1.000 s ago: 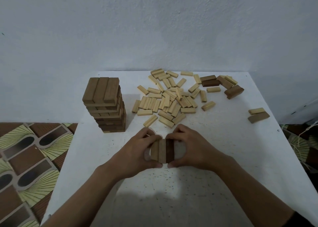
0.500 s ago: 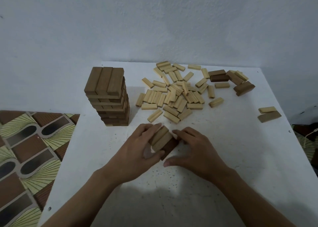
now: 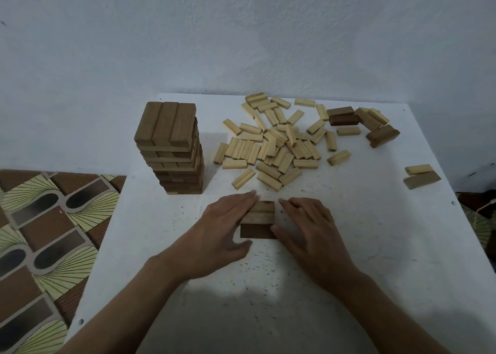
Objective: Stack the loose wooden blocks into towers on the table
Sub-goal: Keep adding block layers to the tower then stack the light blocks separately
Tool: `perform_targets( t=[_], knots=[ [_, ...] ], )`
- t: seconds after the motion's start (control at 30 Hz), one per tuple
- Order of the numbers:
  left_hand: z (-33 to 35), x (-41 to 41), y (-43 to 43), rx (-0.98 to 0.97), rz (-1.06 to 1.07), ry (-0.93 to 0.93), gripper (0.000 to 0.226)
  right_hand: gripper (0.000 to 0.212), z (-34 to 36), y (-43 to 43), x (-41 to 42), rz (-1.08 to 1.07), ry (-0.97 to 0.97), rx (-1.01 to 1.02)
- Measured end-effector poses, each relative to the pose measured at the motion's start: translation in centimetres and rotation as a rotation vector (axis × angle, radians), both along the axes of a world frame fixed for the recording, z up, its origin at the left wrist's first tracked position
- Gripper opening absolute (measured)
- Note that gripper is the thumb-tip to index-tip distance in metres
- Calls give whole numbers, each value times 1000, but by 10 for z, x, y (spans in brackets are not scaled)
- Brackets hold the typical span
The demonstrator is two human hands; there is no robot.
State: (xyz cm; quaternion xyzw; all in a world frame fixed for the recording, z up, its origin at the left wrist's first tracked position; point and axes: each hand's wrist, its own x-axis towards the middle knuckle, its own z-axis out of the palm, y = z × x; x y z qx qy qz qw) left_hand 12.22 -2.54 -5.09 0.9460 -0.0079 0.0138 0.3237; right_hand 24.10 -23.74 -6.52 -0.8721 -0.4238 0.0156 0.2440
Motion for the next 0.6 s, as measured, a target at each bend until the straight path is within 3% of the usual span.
perform_targets(
  t=[0.07, 0.2, 0.37, 0.6],
  knots=[
    [-2, -11, -2, 25, 39, -15, 88, 72, -2, -3, -6, 11, -69, -106],
    [-10, -33, -15, 165, 168, 18, 82, 87, -6, -5, -10, 106, -16, -319],
    [-16, -33, -35, 300, 301, 172, 80, 85, -10, 1, -9, 117, -99, -378],
    [-14, -22, -40, 422, 322, 123, 70, 77, -15, 8, -15, 83, -147, -381]
  ],
)
